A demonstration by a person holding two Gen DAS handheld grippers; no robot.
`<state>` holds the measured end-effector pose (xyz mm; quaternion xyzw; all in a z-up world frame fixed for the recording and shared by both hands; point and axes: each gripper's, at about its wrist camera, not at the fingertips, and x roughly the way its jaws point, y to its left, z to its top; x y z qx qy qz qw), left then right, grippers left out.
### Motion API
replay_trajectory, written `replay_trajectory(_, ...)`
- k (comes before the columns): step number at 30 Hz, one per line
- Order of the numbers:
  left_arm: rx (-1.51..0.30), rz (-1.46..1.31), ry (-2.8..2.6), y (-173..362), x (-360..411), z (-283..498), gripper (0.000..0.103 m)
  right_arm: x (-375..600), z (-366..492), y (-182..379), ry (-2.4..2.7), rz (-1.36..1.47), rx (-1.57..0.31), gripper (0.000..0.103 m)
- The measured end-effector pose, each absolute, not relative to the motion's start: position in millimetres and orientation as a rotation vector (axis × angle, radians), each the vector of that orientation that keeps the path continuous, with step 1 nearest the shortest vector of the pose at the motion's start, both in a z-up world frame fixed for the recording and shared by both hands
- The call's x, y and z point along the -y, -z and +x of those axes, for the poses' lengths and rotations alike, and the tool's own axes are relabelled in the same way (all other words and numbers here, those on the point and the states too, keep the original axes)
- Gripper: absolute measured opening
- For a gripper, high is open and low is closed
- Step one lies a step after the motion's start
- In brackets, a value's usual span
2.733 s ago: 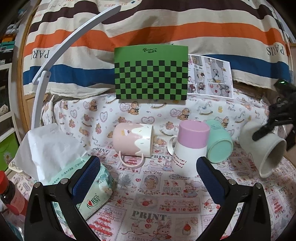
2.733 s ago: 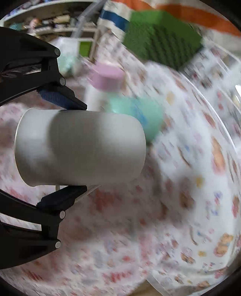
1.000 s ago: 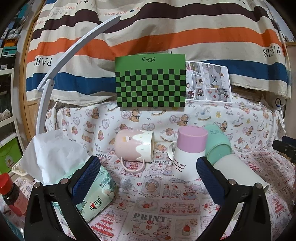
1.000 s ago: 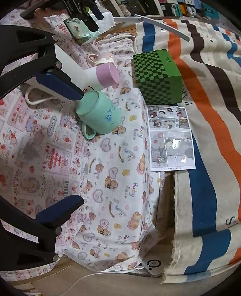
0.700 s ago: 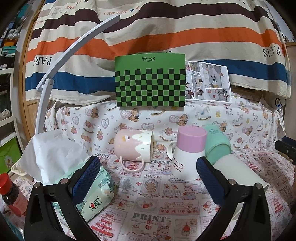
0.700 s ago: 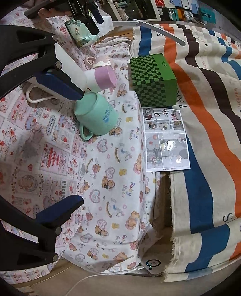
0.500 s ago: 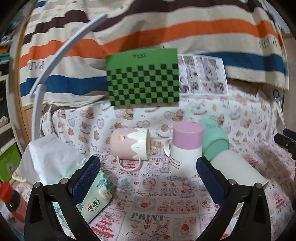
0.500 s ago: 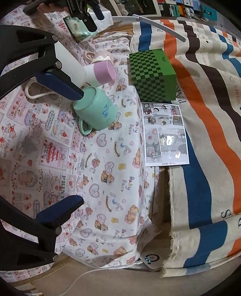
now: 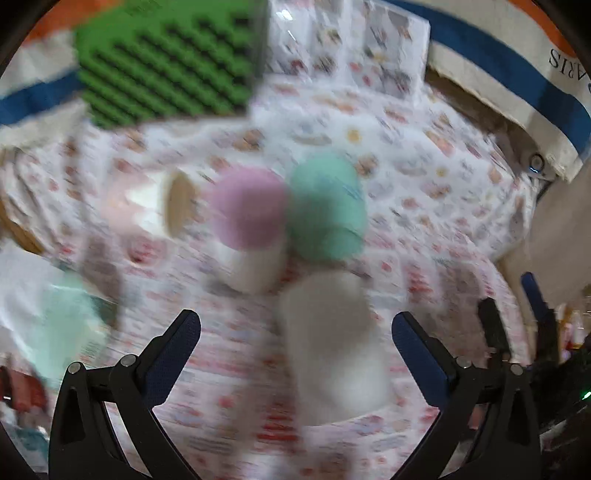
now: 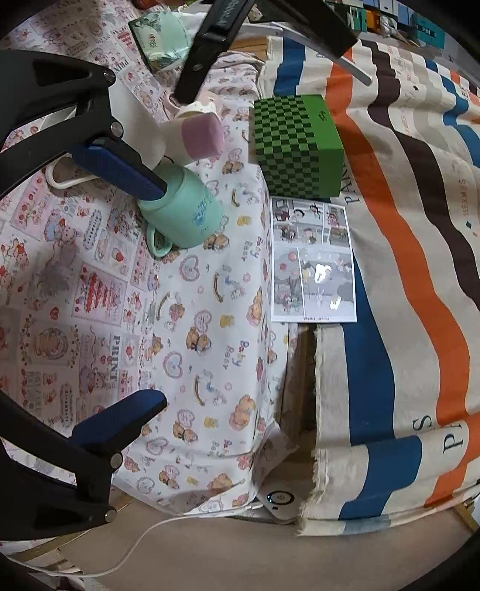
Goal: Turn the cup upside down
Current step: 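Pass the white mug from the right gripper into the left gripper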
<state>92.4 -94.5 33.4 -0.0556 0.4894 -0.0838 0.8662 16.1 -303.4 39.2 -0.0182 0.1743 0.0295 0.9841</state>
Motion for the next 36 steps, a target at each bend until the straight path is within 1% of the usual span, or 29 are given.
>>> replay_trajectory(3, -1.071, -0.200, 0.183, -19.1, 102.2, 101.7, 0.101, 306.3, 15.2, -39.7, -0.014, -0.031, -0.347, 0.103)
replay_trajectory(6, -1.099, -0.221, 0.160, -8.1, 105.1, 110.9, 0.100, 311.0, 18.3, -39.2, -0.008, -0.010, -0.356, 0.103)
replay_trajectory(9, -1.136, -0.234, 0.124, 1.4, 104.6, 117.6, 0.096, 311.4, 19.8, -38.8, -0.004, -0.010, -0.362, 0.103)
replay_trajectory(14, -1.228, -0.275, 0.139, 22.5, 105.6, 128.4, 0.095, 310.9, 19.6, -38.1, -0.003, -0.021, -0.361, 0.103)
replay_trajectory(18, -1.315, -0.340, 0.163, 40.7, 106.7, 136.5, 0.087, 310.1, 19.6, -38.2, 0.000, -0.017, -0.361, 0.103)
replay_trajectory(21, -1.347, -0.368, 0.180, 45.3, 106.2, 137.4, 0.077, 310.5, 20.5, -38.3, 0.000, -0.014, -0.367, 0.103)
replay_trajectory(22, -1.349, -0.369, 0.181, 45.1, 105.3, 137.0, 0.077, 310.9, 20.8, -38.0, 0.000, -0.012, -0.368, 0.103)
replay_trajectory(27, -1.304, -0.331, 0.190, 37.5, 105.5, 130.1, 0.076, 313.6, 22.1, -37.3, 0.003, -0.001, -0.374, 0.103)
replay_trajectory(33, -1.118, -0.173, 0.182, -4.7, 105.0, 104.1, 0.076, 315.5, 23.3, -36.9, 0.004, 0.008, -0.380, 0.103)
replay_trajectory(36, -1.038, -0.138, 0.189, -21.5, 103.1, 95.6, 0.077, 315.6, 23.5, -36.8, 0.003, 0.007, -0.380, 0.103)
